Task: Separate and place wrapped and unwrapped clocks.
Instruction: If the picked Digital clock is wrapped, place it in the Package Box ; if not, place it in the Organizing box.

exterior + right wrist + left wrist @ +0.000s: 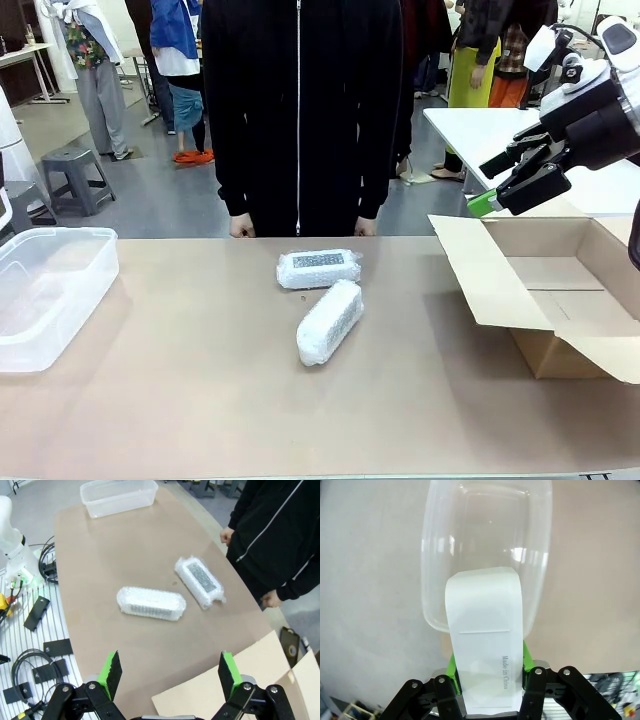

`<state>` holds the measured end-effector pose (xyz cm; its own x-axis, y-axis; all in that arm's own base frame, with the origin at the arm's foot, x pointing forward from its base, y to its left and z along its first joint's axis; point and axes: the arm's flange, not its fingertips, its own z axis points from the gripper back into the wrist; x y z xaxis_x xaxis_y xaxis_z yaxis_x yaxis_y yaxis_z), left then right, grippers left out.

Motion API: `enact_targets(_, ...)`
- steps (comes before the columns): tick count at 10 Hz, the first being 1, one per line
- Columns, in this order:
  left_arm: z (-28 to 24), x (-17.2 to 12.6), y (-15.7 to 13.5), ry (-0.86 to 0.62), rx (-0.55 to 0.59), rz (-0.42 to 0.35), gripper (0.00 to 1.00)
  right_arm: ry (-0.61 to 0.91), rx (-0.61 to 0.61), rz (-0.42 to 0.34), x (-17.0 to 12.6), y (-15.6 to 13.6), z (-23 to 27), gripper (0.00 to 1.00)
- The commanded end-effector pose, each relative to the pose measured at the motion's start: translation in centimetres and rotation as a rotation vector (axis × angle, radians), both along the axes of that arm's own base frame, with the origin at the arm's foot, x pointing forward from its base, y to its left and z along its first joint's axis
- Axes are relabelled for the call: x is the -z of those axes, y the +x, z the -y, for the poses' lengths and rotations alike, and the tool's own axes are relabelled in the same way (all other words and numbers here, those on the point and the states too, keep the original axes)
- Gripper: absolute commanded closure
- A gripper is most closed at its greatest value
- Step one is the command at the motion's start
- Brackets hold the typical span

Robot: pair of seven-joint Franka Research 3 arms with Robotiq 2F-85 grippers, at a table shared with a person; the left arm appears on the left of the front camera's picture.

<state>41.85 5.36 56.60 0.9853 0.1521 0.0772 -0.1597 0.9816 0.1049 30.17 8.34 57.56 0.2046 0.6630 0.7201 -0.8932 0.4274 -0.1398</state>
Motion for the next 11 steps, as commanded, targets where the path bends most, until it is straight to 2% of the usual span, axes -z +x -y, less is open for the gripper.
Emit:
enact_targets(1, 0.4, 2.5, 1.7, 0.039, 0.106, 0.026, 0.49, 0.019, -0.019, -0.007, 0.2, 0.1, -0.1, 0.0)
enact_targets(2, 1.1, 2.7, 2.7, -0.006, 0.057, 0.013, 0.49, 0.019, -0.019, -0.007, 0.2, 0.1, -0.1, 0.0)
enact_targets(3, -0.3, 1.7, 0.9, 0.014, 0.055, -0.002, 0.49, 0.019, -0.019, -0.007, 0.2, 0.1, -0.1, 0.0)
enact_targets(6, -0.3, 1.7, 0.9, 0.014, 0.055, -0.002, 0.49, 0.019, -0.019, -0.007, 0.2, 0.1, -0.1, 0.0)
enact_targets(7, 0.0, 2.5, 1.5, 0.013, 0.066, -0.003, 0.49, 0.019, -0.019, -0.007, 0.2, 0.1, -0.1, 0.0)
enact_targets(8, -0.3, 3.9, 3.7, 0.049, 0.167, -0.034, 0.49, 0.019, -0.019, -0.007, 0.2, 0.1, -0.1, 0.0)
enact_targets(9, -0.5, 5.6, 4.7, 0.047, 0.221, -0.072, 0.49, 0.019, -0.019, -0.007, 0.2, 0.1, -0.1, 0.0)
enact_targets(11, -1.5, 8.8, 5.1, -0.001, 0.271, -0.114, 0.49, 0.019, -0.019, -0.007, 0.2, 0.1, -0.1, 0.0)
